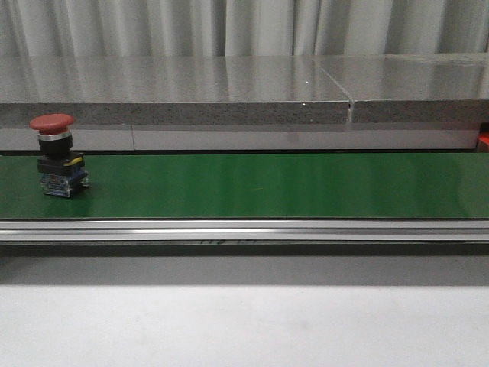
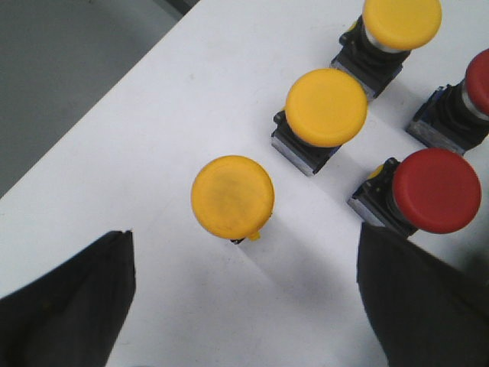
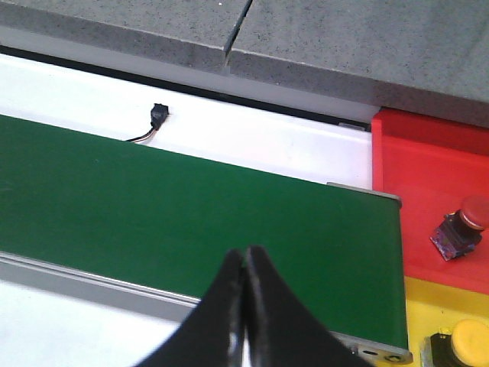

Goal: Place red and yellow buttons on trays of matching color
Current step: 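Move the left gripper over a yellow mushroom button and grasp it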

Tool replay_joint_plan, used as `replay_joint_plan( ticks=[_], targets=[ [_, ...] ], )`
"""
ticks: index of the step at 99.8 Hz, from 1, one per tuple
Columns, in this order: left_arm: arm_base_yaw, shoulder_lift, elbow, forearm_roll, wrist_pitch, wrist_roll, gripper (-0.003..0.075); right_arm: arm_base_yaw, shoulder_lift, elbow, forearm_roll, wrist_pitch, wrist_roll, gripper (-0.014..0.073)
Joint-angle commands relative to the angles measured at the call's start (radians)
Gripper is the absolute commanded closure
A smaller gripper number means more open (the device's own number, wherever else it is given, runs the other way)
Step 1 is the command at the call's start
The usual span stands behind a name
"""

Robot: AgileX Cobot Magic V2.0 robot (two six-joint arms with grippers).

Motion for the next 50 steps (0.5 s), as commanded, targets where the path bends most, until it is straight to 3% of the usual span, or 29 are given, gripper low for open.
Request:
replay_joint_plan(
  ticks=[1, 50],
  targets=[
    [0.01, -0.039, -0.022, 0.001, -0.058, -0.005, 0.0153, 0.001, 0.0, -0.026, 0.011, -0.064, -0.005, 0.0662],
    [0.024, 0.1, -0.022, -0.016, -0.087, -0.005, 0.0153, 0.001, 0.0, -0.026, 0.011, -0.064, -0.005, 0.0662]
  ],
)
